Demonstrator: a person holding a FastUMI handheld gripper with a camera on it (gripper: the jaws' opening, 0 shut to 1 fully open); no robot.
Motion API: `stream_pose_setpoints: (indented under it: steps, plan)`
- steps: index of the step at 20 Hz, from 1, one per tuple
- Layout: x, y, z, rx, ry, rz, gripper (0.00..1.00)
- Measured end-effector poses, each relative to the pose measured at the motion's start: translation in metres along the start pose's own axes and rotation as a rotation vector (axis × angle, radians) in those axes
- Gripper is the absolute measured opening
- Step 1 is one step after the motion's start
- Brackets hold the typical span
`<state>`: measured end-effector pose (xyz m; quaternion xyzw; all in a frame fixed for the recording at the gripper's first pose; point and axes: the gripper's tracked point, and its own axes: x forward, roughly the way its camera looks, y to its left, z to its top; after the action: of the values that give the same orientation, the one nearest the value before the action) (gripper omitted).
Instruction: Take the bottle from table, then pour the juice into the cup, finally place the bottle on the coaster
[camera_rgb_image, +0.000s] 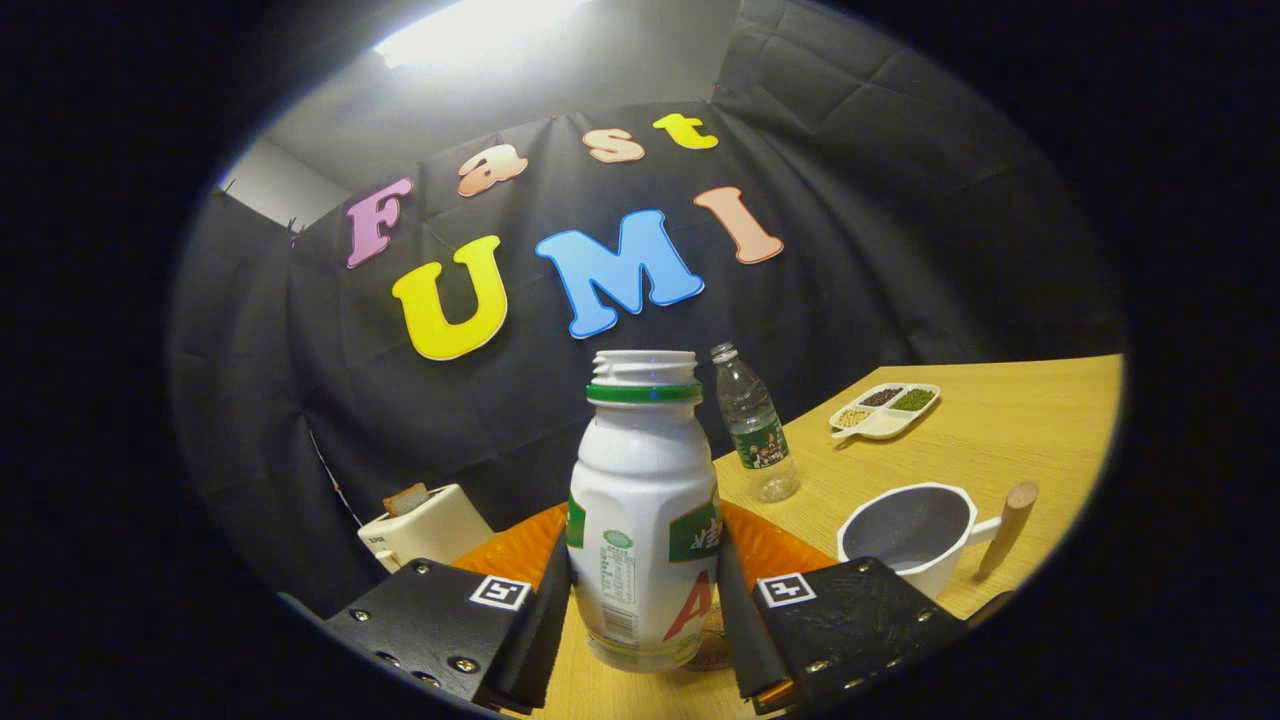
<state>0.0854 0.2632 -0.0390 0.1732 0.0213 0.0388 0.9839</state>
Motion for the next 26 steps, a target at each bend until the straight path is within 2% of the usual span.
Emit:
stream_pose_setpoints:
  steps: [3,6,11,14,17,20,26]
  plan:
    - [0.004,-0.001,0.005,-0.122,-0.007,-0.025,0.68]
    - [0.003,0.002,0.01,-0.161,-0.015,-0.001,0.68]
    - [0.007,0.0,0.012,-0.218,-0.025,-0.018,0.68]
    - [0.018,0.011,0.012,-0.355,-0.026,0.013,0.67]
    - [0.026,0.016,0.003,-0.505,0.009,0.007,0.68]
    - [0.027,0.025,-0.009,-0.492,0.042,0.034,0.68]
    - [0.028,0.013,-0.016,-0.419,0.062,0.027,0.68]
